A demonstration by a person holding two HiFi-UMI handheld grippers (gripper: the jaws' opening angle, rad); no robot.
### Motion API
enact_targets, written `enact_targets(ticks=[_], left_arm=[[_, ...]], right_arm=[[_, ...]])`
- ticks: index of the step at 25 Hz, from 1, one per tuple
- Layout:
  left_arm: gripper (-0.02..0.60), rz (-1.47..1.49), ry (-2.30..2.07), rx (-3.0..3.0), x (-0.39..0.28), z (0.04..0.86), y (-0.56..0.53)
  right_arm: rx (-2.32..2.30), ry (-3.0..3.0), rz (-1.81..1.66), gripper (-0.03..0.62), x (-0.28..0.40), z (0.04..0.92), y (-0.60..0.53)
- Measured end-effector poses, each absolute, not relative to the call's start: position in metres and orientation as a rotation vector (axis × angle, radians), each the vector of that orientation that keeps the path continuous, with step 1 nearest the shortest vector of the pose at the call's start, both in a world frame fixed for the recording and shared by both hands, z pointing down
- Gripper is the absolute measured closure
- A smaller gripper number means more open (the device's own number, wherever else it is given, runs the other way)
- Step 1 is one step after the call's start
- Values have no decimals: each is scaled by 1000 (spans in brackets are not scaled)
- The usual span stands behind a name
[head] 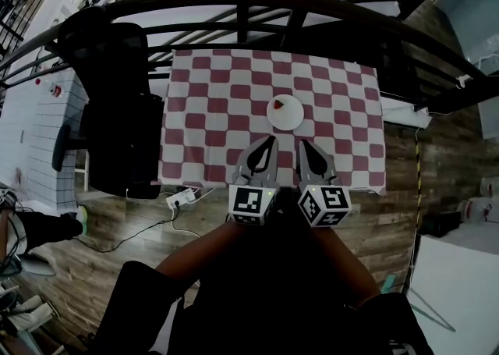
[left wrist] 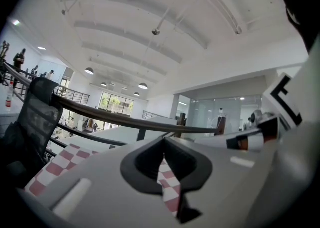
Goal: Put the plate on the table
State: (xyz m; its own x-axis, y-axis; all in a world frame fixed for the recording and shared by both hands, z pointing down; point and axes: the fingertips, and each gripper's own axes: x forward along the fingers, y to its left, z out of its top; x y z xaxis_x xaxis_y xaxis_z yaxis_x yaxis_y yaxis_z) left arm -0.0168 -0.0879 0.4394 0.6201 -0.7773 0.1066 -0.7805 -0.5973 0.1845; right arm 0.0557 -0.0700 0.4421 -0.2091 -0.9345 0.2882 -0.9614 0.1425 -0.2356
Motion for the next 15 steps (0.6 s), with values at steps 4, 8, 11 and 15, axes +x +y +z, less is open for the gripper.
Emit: enact_targets(ticks=[4,8,11,15], left_arm=[[572,8,-1242,2674,-2,431,-89],[572,16,-1197,2717,14,430,-88],[574,13,-1186,2736,21,429,-90],[572,26,-1150,2743,31,435,-88]], right_arm=[[1894,-2306,395,597,56,433,-71],[1902,-2289,343,597,62,432,-73],[1908,-2277,329,597,67,431,-73],[1913,-2255,303,597,70,431,-72]])
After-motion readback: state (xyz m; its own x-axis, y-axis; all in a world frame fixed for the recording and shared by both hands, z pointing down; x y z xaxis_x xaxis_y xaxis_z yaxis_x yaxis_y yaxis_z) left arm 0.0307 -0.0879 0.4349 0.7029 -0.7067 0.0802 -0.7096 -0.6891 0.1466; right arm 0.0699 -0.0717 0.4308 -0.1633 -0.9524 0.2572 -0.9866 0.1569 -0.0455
